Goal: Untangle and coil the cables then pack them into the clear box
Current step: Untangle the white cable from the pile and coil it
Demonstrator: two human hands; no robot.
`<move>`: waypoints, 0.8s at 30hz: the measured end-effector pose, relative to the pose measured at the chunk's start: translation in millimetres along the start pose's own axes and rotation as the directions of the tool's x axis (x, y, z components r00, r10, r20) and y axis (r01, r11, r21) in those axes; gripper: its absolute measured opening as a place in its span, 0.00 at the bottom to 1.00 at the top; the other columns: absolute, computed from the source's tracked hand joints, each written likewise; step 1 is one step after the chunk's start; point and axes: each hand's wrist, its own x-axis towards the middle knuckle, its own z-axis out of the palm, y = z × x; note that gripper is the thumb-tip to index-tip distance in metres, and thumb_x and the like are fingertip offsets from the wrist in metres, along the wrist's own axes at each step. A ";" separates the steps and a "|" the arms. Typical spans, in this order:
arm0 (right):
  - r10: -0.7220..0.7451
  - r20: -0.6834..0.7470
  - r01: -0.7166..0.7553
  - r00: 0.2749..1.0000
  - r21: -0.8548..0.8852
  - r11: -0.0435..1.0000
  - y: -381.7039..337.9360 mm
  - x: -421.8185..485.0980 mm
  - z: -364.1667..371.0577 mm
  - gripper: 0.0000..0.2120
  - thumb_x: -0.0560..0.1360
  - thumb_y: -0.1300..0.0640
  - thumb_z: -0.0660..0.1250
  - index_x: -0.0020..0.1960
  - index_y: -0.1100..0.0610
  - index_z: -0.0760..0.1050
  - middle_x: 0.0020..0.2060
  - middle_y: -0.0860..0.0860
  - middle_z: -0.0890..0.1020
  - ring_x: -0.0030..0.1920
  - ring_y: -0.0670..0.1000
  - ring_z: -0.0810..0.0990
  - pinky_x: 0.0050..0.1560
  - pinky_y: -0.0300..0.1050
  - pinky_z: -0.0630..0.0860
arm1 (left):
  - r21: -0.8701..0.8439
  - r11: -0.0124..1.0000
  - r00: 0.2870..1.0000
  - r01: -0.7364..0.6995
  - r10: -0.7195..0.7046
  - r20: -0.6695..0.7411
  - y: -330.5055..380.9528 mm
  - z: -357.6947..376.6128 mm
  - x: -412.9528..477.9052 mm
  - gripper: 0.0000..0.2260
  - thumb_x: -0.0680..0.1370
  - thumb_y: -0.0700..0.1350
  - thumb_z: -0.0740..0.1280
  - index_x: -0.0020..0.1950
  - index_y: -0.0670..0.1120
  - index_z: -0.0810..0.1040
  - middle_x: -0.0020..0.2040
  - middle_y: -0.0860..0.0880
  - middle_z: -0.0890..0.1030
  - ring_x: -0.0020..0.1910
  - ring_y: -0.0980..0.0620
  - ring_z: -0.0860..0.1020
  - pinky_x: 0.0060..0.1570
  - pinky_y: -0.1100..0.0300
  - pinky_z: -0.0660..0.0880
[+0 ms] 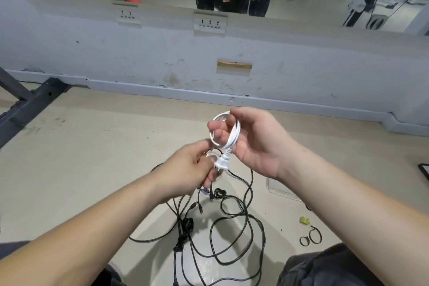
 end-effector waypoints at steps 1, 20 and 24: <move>-0.023 -0.054 0.023 0.998 0.002 1.000 -1.3 3.2 -3.6 0.15 0.84 0.58 0.58 0.39 0.59 0.70 0.42 0.63 0.84 0.38 0.54 0.80 0.40 0.40 0.80 | 0.032 0.999 1.000 -0.010 0.010 0.021 -1.0 3.2 0.9 0.11 0.86 0.42 0.59 0.51 0.53 0.79 0.33 0.50 0.80 0.31 0.51 0.78 0.28 0.61 0.73; -0.090 -0.022 0.059 0.996 -0.602 0.797 25.9 18.1 -1.0 0.32 0.87 0.45 0.51 0.56 0.73 0.76 0.40 0.64 0.79 0.40 0.61 0.77 0.47 0.53 0.75 | 0.797 0.391 0.676 -0.460 0.736 0.030 15.1 -36.3 -0.5 0.06 0.82 0.47 0.70 0.58 0.51 0.83 0.56 0.52 0.79 0.51 0.45 0.77 0.48 0.48 0.75; 0.083 0.050 -0.046 0.995 -0.512 0.858 21.8 6.9 -3.3 0.31 0.86 0.39 0.47 0.56 0.65 0.75 0.41 0.63 0.78 0.34 0.57 0.78 0.38 0.45 0.75 | 0.747 0.438 0.726 -0.499 0.683 0.084 5.4 -31.2 -2.6 0.12 0.83 0.48 0.68 0.66 0.51 0.82 0.67 0.52 0.80 0.61 0.47 0.79 0.55 0.48 0.77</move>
